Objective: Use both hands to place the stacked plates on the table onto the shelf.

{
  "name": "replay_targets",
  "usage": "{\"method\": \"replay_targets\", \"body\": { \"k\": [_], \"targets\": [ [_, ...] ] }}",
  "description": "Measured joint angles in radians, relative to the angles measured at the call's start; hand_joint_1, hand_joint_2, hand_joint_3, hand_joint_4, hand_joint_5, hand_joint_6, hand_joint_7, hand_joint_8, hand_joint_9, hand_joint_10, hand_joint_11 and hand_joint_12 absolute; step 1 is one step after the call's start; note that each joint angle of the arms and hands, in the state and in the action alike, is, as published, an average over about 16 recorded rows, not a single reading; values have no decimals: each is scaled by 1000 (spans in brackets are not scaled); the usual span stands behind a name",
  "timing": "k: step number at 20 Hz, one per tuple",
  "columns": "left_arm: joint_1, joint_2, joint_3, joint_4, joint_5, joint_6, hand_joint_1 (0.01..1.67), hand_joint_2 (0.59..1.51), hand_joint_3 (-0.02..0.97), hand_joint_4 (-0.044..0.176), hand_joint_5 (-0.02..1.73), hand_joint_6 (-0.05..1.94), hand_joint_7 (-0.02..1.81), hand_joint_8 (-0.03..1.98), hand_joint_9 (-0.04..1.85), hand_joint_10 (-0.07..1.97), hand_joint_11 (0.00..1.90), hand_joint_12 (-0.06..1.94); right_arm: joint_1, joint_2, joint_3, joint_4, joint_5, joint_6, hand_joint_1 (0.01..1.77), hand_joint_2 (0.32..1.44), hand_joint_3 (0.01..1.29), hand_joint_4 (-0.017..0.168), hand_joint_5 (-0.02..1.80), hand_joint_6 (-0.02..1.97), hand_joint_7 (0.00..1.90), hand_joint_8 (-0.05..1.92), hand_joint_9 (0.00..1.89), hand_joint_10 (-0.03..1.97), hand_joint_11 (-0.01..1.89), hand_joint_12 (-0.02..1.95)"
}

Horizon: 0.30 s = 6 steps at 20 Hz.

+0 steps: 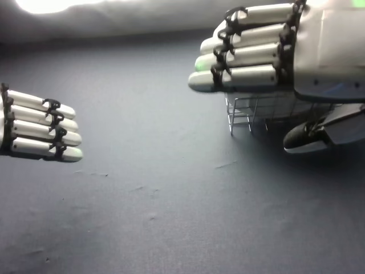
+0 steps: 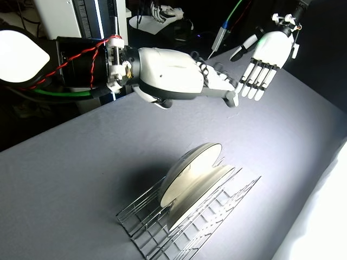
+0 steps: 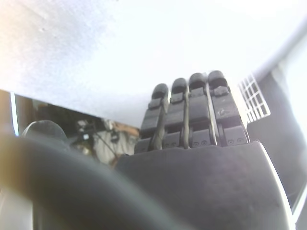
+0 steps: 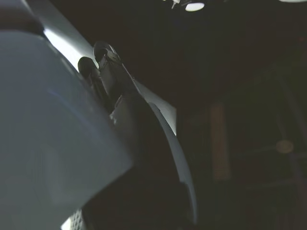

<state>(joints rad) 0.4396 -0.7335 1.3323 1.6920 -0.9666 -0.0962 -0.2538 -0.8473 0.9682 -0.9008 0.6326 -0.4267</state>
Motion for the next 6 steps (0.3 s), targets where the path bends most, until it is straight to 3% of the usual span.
{"method": "replay_targets", "body": {
  "k": [6],
  "targets": [
    [-9, 3, -11, 1, -5, -5, 12, 1082, 20, 1, 21, 1, 17, 12, 19, 7, 17, -2, -14, 0, 11, -112, 79, -30, 913, 923, 14, 5, 139, -1, 182, 17, 190, 7, 21, 619]
  ]
}}
